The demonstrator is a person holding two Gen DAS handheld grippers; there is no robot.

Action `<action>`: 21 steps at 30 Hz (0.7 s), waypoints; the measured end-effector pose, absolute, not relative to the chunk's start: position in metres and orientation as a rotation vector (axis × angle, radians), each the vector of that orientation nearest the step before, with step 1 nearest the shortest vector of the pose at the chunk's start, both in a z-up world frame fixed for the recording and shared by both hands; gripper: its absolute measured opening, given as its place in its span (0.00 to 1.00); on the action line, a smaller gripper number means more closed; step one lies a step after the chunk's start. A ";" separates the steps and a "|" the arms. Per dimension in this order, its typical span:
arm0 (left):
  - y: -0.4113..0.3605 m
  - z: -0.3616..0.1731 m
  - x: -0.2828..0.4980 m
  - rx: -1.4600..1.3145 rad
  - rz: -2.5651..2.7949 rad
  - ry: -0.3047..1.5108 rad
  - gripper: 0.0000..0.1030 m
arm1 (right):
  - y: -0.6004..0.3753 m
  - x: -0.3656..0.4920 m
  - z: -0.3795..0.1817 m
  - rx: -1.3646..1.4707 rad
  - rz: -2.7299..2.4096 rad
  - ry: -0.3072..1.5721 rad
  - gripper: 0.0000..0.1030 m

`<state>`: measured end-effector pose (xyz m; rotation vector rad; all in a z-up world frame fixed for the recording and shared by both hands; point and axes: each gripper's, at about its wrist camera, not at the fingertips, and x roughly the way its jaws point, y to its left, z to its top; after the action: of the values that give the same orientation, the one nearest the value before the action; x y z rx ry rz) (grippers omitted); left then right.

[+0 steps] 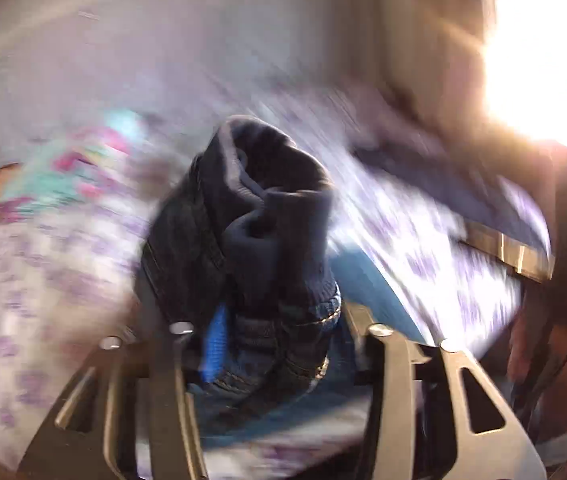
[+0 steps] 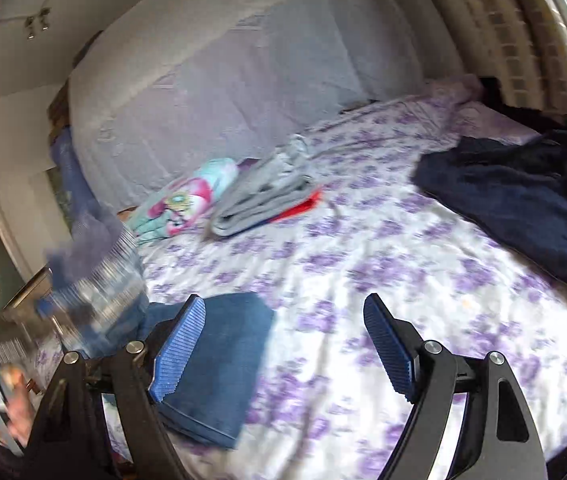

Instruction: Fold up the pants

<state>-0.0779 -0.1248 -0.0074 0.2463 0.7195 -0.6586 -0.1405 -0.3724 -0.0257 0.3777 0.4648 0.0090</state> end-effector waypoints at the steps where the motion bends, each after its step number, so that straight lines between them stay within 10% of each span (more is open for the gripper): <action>1: -0.138 -0.025 -0.077 0.266 -0.708 0.780 0.50 | -0.377 -0.142 -0.029 0.392 0.004 0.473 0.80; 18: -0.061 -0.013 -0.054 0.105 -0.563 0.743 0.76 | -0.297 -0.061 -0.052 0.433 0.405 0.795 0.82; 21: -0.076 -0.037 -0.044 0.130 -0.554 0.768 0.76 | -0.276 -0.059 -0.056 0.305 0.410 0.815 0.51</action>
<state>-0.0442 -0.0757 -0.0368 0.1301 0.7676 -0.5541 -0.0594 -0.2762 -0.0563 0.3046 0.8146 0.4098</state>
